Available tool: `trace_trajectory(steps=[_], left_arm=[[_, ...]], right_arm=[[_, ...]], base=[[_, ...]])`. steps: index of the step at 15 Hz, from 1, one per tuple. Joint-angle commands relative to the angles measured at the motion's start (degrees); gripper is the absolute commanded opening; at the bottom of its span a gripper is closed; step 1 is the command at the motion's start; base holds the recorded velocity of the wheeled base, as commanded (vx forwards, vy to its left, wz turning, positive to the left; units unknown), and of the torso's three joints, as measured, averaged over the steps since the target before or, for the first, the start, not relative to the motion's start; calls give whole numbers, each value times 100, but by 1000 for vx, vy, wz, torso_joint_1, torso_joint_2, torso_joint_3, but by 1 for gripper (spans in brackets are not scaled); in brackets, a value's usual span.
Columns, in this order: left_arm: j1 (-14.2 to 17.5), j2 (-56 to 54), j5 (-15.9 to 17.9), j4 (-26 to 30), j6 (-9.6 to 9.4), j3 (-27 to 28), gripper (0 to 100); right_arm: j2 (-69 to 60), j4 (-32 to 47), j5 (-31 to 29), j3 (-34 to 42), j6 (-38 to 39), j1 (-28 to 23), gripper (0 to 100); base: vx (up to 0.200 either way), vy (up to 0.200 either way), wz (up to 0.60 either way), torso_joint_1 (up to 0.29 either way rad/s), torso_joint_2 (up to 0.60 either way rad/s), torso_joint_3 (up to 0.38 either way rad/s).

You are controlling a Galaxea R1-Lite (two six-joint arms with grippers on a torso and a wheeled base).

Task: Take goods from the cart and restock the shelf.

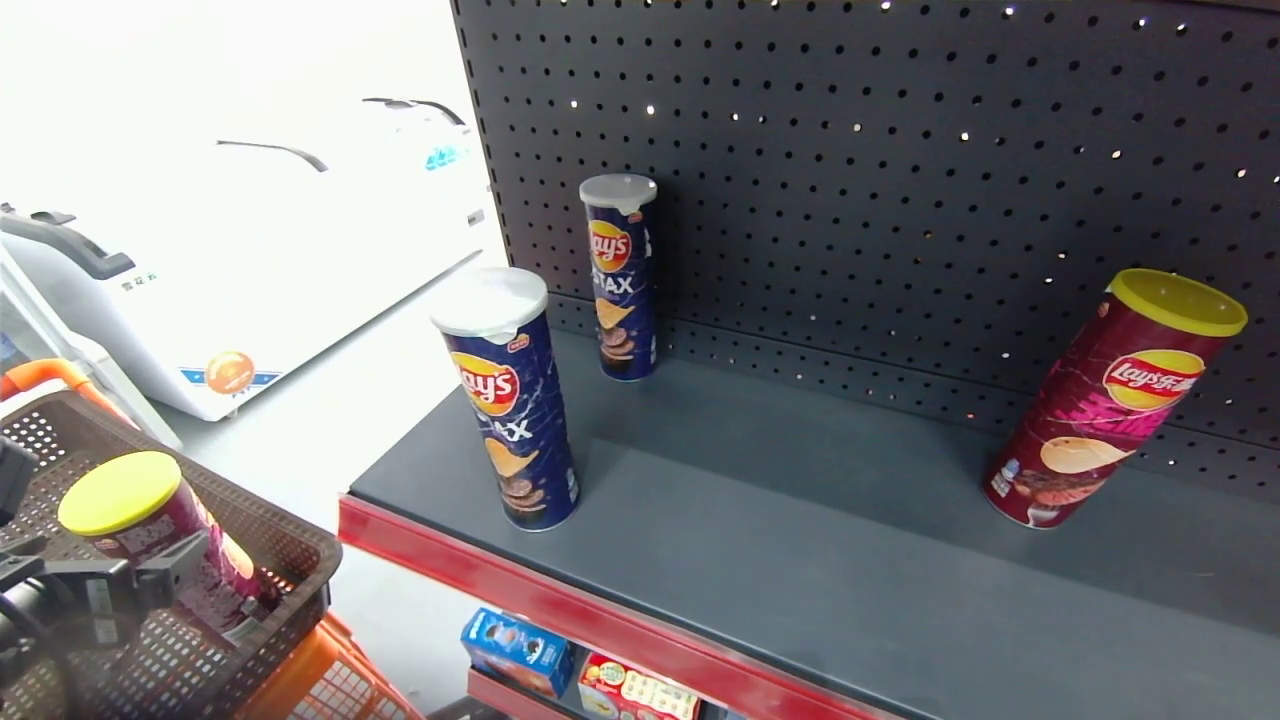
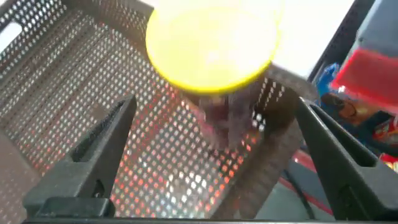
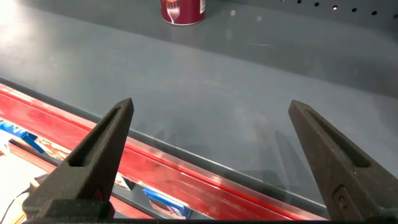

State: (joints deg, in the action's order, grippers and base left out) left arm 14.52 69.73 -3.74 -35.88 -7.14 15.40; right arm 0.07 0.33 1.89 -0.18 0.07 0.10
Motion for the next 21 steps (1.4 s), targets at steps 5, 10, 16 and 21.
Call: trace_trajectory(steps=[5,10,16,21], left_arm=[[-2,1025,5,-1695,29,-687,100],[-10,1526,5,-3110,29,-1258,100],[-2,1983,5,-3602,354,-1346,100],[7,2247,5,-3619,530,-1320,100]], right_arm=[[1,2,4,1,1,-1,100],[1,2,4,1,1,-1,100],[1,2,4,1,1,-1,100],[1,2,4,1,-7,-1,100]], base=[[0,0,0,0,0,0],[0,0,0,0,0,0],[0,0,0,0,0,0],[0,0,0,0,0,0]])
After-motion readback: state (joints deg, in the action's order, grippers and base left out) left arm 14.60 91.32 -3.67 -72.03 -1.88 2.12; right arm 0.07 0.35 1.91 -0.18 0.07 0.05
